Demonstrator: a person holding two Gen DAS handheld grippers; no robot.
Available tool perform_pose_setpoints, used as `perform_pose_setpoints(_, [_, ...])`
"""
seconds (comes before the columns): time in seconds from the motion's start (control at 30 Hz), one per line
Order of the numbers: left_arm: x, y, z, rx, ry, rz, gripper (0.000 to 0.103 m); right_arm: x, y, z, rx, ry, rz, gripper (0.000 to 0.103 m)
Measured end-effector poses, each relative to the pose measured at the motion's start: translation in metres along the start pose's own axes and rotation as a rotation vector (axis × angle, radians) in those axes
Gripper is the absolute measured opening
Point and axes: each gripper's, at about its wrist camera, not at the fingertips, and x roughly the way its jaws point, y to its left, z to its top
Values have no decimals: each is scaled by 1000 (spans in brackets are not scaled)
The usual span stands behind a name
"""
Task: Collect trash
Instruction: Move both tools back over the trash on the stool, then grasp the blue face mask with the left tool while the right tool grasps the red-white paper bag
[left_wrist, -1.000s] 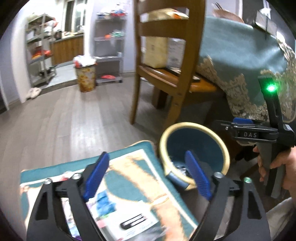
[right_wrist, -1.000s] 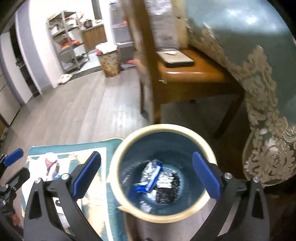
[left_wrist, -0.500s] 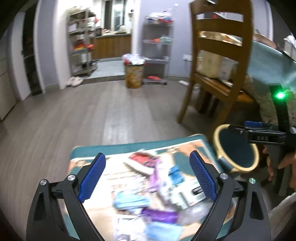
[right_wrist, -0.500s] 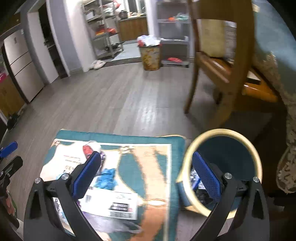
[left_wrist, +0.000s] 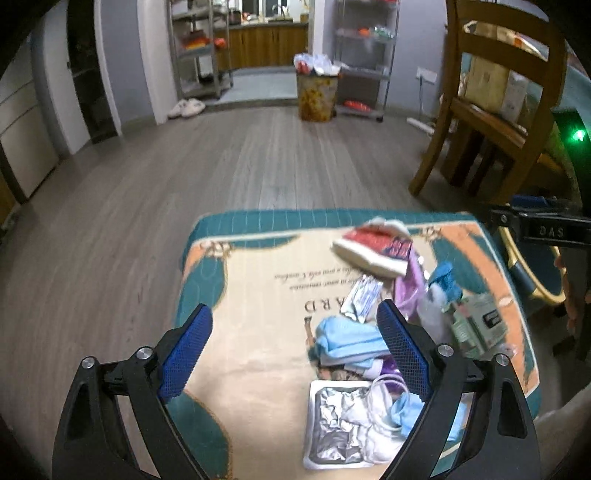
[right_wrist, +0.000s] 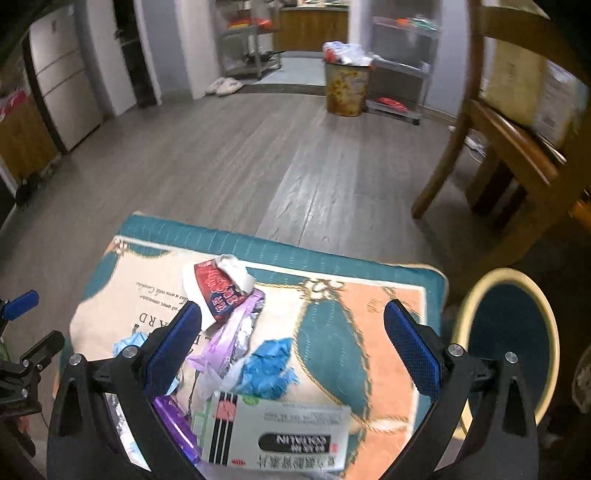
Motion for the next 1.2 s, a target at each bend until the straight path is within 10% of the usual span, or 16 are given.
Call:
perform_pose_setpoints(0.57, [69, -3, -20, -17, 224, -74, 49, 81, 62, 9, -299, 44, 98, 65])
perform_pose_setpoints(0.87, [89, -10, -23, -42, 303, -148, 20, 108, 78, 3, -386, 103, 63, 20])
perform_pose_setpoints(1.2, [73, -16, -17, 17, 243, -96, 11, 91, 73, 6, -352, 64, 61, 17])
